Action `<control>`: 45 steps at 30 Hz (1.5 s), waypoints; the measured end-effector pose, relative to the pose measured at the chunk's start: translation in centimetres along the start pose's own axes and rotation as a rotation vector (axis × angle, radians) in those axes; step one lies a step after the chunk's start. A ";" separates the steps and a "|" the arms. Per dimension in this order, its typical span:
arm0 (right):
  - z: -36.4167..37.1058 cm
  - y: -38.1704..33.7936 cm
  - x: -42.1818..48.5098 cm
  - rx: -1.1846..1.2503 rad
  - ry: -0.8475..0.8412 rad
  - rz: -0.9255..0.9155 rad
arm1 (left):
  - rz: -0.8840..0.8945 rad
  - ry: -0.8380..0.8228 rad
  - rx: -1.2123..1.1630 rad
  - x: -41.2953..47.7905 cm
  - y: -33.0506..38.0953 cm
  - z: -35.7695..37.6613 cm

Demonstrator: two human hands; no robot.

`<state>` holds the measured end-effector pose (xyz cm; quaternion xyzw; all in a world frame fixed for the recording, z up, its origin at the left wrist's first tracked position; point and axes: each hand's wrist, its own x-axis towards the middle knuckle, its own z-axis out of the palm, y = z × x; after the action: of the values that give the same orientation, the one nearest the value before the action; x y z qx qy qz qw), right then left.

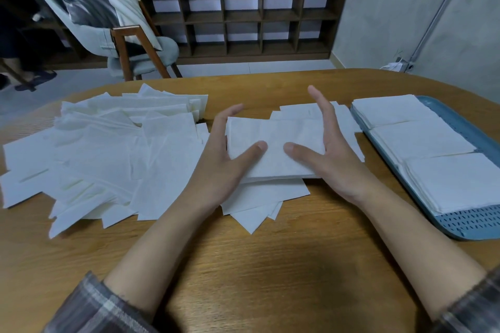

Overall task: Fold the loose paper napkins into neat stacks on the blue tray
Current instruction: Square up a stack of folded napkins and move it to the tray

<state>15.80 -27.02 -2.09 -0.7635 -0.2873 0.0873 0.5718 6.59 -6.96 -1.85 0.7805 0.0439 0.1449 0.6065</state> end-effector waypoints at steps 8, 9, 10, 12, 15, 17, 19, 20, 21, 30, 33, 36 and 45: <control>-0.3 -0.4 -0.1 0.409 -0.171 0.049 | 0.031 0.080 0.078 0.4 -0.9 -0.5; -0.3 -0.3 -0.1 0.417 -0.164 0.045 | 0.040 0.064 0.082 0.3 -0.8 -0.4; -0.3 -0.2 -0.1 0.411 -0.148 0.044 | 0.053 0.046 0.080 0.2 -0.6 -0.3; -0.4 0.3 0.1 0.346 -0.112 0.036 | 0.087 0.013 0.065 0.0 -0.2 0.0; -0.6 0.6 0.1 0.283 -0.078 0.017 | 0.126 -0.012 0.067 -0.1 0.1 0.0; -0.6 0.5 0.0 0.245 -0.038 -0.005 | 0.143 0.009 0.098 -0.1 0.0 0.2; -0.6 0.5 0.0 0.182 0.035 -0.044 | 0.169 0.057 0.135 -0.1 -0.2 0.5; -0.7 0.5 0.0 0.153 0.080 -0.057 | 0.198 0.093 0.194 -0.1 -0.4 0.6; -0.9 0.6 0.1 0.127 0.130 -0.064 | 0.243 0.122 0.287 -0.1 -0.5 0.6; -0.7 1.0 0.5 0.044 0.201 -0.065 | 0.378 -0.354 0.697 -0.4 -2.1 1.2; -0.7 1.1 0.4 0.029 0.192 -0.066 | 0.390 -0.332 0.695 -0.4 -2.0 1.3; -0.6 1.0 0.4 0.046 0.177 -0.065 | 0.387 -0.314 0.657 -0.6 -1.7 1.1; -0.5 0.4 -0.1 0.173 0.008 -0.124 | 0.236 -0.062 0.190 -0.7 0.3 0.7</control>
<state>16.06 -27.54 -2.35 -0.6922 -0.3229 0.0731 0.6412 6.07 -7.82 -1.86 0.8383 -0.0532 0.1862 0.5096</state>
